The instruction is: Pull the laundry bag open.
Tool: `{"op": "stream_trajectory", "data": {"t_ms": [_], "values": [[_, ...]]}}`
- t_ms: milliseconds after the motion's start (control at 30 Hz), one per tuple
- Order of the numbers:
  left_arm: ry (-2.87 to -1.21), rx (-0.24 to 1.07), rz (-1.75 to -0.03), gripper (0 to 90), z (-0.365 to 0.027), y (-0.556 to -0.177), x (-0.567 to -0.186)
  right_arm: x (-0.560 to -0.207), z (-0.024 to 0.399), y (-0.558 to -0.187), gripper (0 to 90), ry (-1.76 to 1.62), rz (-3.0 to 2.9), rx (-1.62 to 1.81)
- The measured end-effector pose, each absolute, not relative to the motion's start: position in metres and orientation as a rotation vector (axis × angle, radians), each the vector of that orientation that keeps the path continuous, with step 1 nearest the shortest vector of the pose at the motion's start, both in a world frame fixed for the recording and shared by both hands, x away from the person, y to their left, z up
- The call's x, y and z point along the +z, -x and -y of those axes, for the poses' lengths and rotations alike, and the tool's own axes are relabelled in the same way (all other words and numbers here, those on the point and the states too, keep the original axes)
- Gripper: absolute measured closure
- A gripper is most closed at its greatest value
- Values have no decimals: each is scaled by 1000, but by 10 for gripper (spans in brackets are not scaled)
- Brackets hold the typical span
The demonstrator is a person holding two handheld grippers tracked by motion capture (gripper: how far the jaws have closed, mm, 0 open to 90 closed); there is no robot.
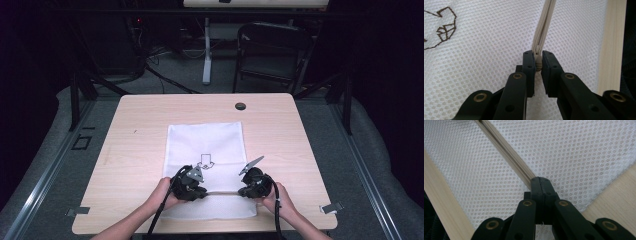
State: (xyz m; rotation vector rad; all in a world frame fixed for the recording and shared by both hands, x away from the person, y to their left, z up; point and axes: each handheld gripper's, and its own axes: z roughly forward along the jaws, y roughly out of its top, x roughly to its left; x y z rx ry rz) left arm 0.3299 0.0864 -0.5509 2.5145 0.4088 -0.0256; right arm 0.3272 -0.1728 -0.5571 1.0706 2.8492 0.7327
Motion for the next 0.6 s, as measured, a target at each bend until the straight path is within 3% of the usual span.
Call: {"op": "stream_trajectory", "data": {"t_ms": [600], "values": [[-2510, -36, -428, 815, -99, -328, -551, -557, 173, -327, 900, -1067, -2854, 727]]}}
